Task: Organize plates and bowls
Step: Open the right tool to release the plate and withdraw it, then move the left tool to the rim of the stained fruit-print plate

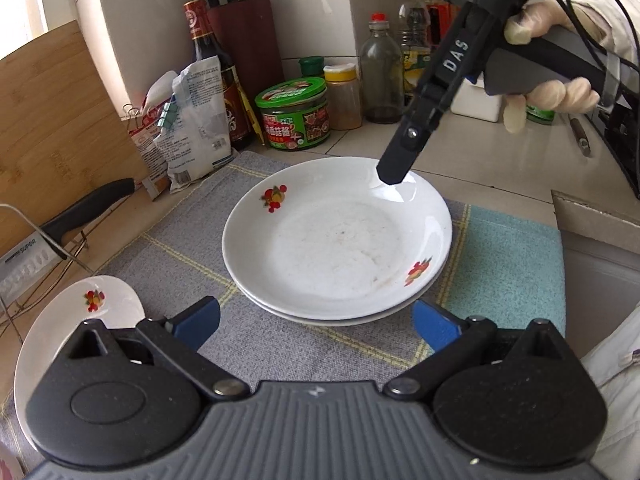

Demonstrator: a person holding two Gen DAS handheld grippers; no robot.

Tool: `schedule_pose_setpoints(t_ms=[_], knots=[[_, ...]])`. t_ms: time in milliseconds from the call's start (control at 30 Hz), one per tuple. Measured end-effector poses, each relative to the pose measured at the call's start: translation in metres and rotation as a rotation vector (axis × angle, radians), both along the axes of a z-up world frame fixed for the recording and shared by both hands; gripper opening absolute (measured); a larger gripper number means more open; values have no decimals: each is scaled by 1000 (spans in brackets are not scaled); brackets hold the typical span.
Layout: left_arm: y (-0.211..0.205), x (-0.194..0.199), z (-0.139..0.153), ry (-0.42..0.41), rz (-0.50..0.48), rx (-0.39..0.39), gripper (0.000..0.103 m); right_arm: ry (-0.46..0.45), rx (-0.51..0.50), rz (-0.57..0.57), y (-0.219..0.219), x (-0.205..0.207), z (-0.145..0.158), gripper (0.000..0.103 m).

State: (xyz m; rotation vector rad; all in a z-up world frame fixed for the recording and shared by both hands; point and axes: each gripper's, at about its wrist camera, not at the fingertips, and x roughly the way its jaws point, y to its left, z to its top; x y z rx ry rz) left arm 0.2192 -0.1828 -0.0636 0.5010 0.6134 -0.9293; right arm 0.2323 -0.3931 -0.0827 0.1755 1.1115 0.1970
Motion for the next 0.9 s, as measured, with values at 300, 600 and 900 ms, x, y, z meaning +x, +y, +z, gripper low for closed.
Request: schedule_pose_setpoints(t_ms=[300,600,900], knots=[[22,-6,12,22,255,-30,102,-220,-238,144,51,-12,8,103],[78,-9,26,48,510,-86,102,-348,-175,199,98,-8,16,103],[147,4,19,47,496,-79,102,-377,-201,121,168,2,10,103]])
